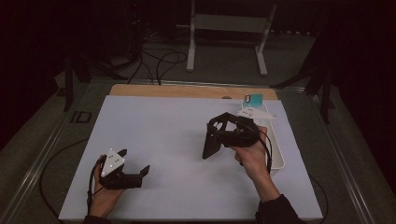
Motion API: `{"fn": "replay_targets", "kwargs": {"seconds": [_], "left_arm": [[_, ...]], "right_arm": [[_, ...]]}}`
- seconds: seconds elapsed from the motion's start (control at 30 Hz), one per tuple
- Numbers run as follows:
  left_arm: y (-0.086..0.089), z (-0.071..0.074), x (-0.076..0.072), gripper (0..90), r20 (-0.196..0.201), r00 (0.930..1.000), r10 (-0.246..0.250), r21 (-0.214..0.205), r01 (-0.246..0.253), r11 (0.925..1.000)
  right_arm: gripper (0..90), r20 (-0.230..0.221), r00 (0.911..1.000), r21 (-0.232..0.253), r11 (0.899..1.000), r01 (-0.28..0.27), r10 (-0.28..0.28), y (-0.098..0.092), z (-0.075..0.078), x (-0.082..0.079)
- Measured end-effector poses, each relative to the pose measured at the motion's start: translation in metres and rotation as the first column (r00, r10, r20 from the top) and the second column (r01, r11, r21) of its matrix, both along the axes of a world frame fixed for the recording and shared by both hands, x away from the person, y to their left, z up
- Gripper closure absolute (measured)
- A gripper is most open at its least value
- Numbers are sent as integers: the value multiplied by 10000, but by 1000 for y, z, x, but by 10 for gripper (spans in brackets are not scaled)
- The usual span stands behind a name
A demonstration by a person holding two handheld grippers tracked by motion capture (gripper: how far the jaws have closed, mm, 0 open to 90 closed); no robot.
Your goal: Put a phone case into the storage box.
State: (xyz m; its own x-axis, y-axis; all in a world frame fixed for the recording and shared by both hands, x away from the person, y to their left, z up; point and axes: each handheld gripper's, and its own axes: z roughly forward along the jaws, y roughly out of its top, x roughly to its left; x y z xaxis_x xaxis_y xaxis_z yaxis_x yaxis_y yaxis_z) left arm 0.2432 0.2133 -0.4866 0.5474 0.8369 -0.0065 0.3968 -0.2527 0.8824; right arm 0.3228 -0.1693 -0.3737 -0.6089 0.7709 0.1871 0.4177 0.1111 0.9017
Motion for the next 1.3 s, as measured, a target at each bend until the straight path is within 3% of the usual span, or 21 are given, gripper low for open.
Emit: {"fn": "replay_targets", "kwargs": {"seconds": [0.5, 1.3], "left_arm": [[13, -7, -10, 2, 167, 9994, -293, 66, 291, 9996], [12, -10, -9, 2, 196, 9994, -282, 188, 278, 9994]], "right_arm": [[136, 303, 9992, -116, 9996, 259, -255, -10, 9, 13], [137, 195, 9929, -82, 9930, 1179, -1177, -30, 16, 46]]}}
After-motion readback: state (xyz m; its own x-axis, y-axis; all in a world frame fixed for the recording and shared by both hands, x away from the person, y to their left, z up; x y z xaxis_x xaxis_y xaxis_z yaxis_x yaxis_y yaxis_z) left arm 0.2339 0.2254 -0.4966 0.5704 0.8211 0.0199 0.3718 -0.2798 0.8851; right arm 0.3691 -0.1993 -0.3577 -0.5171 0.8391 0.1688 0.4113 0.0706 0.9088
